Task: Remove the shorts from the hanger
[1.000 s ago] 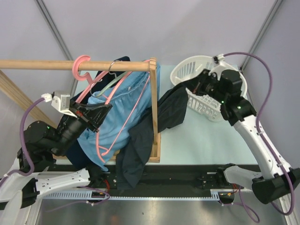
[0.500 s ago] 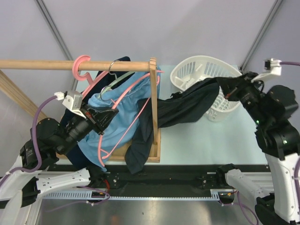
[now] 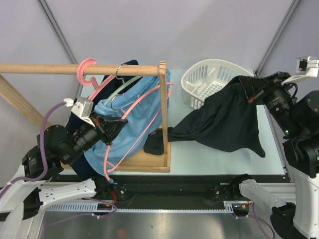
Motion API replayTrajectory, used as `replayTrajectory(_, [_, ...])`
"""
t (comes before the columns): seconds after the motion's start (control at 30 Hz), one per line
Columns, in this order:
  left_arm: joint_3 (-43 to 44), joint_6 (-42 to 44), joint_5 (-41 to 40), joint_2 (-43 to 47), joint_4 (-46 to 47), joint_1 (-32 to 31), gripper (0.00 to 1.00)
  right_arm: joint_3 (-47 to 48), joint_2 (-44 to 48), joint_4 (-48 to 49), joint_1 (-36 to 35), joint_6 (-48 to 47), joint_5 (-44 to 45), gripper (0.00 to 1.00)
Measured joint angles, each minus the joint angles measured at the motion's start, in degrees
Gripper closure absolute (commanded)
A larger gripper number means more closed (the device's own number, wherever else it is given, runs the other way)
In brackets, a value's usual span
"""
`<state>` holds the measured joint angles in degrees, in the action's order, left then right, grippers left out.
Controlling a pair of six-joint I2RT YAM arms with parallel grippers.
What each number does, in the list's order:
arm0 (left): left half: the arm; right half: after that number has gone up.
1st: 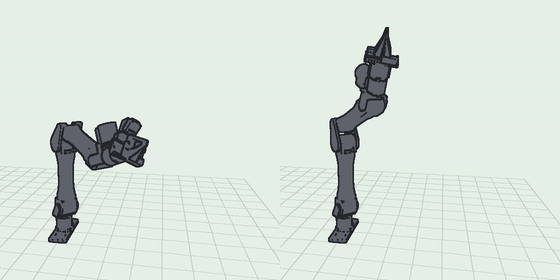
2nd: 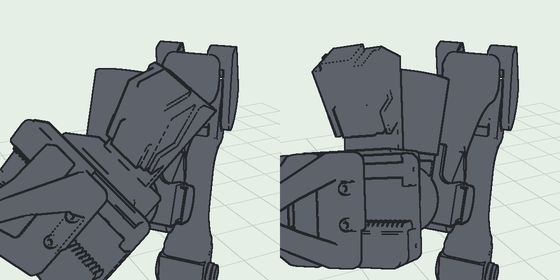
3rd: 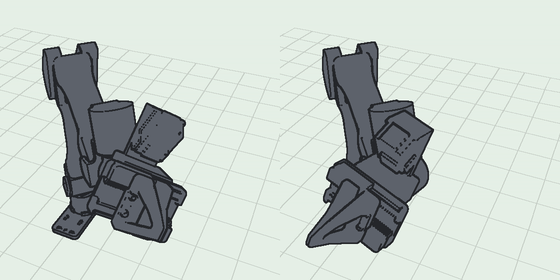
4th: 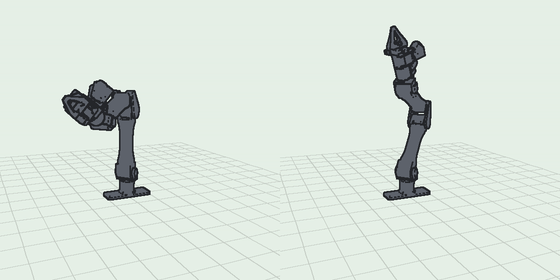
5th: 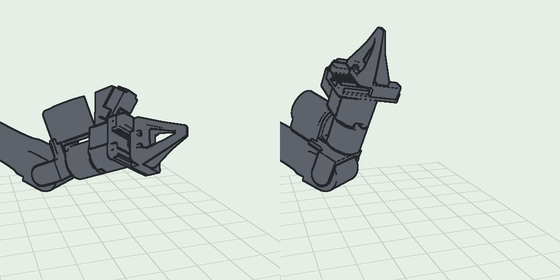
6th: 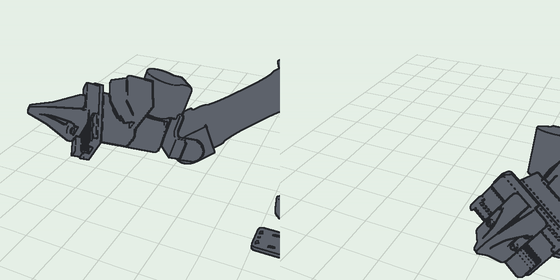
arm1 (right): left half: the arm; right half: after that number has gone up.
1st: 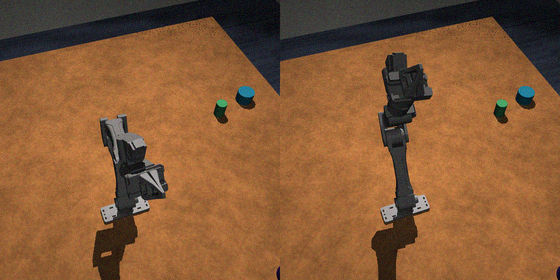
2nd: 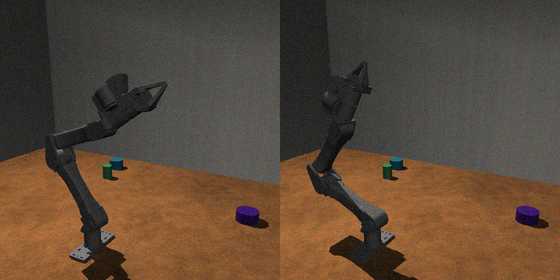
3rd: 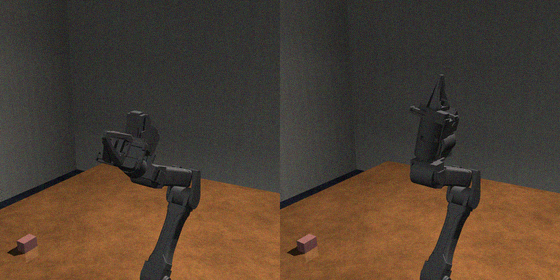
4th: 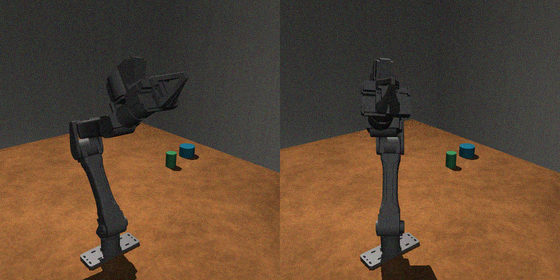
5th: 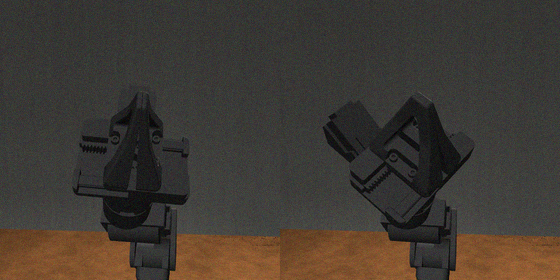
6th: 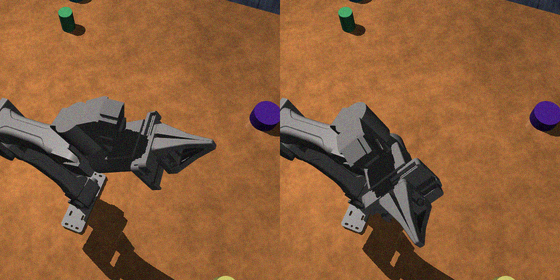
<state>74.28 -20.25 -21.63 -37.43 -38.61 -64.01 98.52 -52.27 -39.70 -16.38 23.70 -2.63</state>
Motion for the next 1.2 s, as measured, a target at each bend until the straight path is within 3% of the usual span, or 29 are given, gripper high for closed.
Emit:
replayTrajectory(0.23, [0.0,-0.46,0.0,-0.09,-0.52,0.0,1.0,-4.9,-3.61,6.4,-0.09,3.76,-10.01,1.0])
replayTrajectory(0.33, [0.0,-0.76,0.0,-0.09,-0.57,0.0,1.0,-9.99,-5.16,9.35,-4.17,5.66,-11.96,1.0])
replayTrajectory(0.57, [0.02,-0.98,0.02,-0.33,-1.25,0.0,1.0,-16.68,-12.39,6.67,-21.42,2.8,-0.09,1.0])
replayTrajectory(0.87, [0.02,-1.4,0.07,-0.33,-1.66,0.0,1.0,-33.62,-10.95,1.99,-23.8,1.49,12.74,0.88])
replayTrajectory(0.97, [-0.11,-1.77,0.22,-0.24,-1.6,0.0,1.0,-39.17,-8.9,1.4,-24.09,1.66,12.07,0.57])
replayTrajectory(1.0, [-0.28,-1.79,0.28,-0.15,-1.46,0.0,1.0,-40.3,-8.48,1.4,-24.15,2.19,11.76,0.29])
replayTrajectory(1.1, [-0.96,-1.84,0.42,0.0,-1.18,0.0,1.0,-44.17,-7.23,2.73,-24.3,3.52,9.64,0.06])
replayTrajectory(1.2, [-1.44,-2.08,0.63,-0.09,-1.25,0.0,1.0,-47.23,-6.34,4.26,-24.48,4.31,7.48,0.0])
